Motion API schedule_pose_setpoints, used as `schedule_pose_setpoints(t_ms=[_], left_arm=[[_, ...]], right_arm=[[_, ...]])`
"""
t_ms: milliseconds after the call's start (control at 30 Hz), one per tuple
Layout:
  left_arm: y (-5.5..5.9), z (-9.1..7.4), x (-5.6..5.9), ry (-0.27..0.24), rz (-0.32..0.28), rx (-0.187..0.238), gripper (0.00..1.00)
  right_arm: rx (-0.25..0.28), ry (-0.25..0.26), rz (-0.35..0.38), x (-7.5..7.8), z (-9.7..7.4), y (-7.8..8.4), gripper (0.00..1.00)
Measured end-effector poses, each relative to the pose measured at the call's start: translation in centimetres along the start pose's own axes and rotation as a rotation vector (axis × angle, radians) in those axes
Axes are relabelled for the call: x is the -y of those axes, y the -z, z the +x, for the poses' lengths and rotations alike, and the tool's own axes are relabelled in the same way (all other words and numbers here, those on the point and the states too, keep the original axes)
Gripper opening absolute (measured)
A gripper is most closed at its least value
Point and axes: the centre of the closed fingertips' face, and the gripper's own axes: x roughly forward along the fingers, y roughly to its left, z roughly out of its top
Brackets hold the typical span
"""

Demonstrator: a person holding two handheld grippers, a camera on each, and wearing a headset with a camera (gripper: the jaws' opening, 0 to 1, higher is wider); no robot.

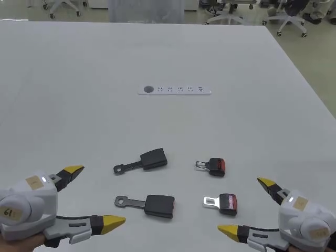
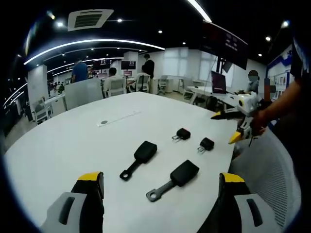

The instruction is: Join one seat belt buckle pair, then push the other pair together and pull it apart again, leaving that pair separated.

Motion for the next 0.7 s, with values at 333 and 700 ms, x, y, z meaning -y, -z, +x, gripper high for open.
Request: schedule_pose_setpoints(t_ms=[333,700], left_arm=[[-0.12,-0.1,0.05,-0.004,-0.002,0.004,1.0],[-0.1,-0.34,0.07,-0.009,-0.001,0.004,1.0]], right_arm=[[0.001,0.002,-0.003,0.06,-0.09,0.02,1.0],[0.003,-0.001,-0.003,-0.15,-0.07,0.0,1.0]])
